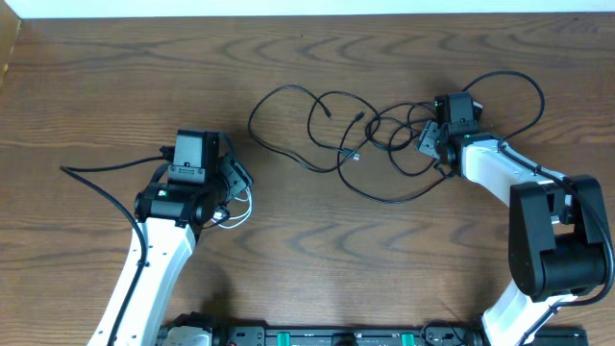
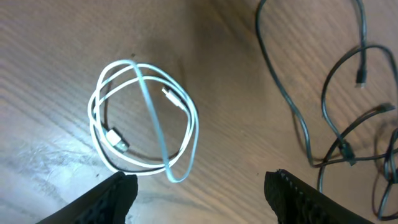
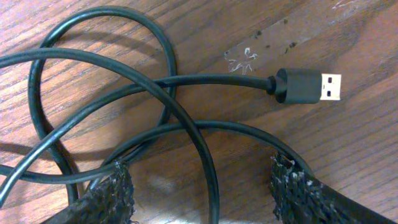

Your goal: Untangle cables

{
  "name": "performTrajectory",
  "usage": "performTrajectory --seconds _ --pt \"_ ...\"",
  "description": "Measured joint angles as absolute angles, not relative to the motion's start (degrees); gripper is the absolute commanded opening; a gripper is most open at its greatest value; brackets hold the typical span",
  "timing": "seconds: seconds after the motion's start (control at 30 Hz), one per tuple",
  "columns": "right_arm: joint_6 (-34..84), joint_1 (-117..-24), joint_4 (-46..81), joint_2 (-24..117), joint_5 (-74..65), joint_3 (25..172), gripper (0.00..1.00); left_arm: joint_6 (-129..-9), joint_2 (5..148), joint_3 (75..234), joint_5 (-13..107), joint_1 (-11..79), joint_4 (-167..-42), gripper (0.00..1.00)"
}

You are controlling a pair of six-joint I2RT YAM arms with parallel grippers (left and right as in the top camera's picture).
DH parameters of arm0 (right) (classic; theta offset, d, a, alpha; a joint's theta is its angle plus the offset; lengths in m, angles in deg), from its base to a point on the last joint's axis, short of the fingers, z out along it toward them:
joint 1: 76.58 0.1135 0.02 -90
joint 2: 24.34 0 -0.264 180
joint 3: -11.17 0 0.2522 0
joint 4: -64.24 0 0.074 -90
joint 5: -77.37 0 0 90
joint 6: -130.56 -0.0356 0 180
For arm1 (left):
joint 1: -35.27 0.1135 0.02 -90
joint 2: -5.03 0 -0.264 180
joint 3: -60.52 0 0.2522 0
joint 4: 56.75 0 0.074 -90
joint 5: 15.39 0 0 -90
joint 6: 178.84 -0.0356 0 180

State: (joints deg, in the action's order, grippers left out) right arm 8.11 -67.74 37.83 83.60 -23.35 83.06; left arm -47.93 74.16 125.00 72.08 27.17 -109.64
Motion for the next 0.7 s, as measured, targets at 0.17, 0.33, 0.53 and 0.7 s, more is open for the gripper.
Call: performTrajectory --seconds 0.17,0.33,0.53,0.7 --pt "10.13 -67.74 37.35 83.33 -23.48 83.08 0.99 -47.93 73.33 125.00 71.93 27.17 -109.95 0.79" --pt "11.79 -67.74 34.82 81.21 -22.15 82.06 0.99 -49.40 65.85 125.00 72.61 27.17 -107.89 0.85" --pt "12.44 -67.42 35.19 67.90 -10.39 80.99 0.99 -50.19 53.76 125.09 83.93 27.17 -111.43 0.91" --pt "14.80 -62.83 39.52 66.92 2.97 81.07 0.99 -47.06 53.81 125.09 91.67 27.17 -117.69 0.96"
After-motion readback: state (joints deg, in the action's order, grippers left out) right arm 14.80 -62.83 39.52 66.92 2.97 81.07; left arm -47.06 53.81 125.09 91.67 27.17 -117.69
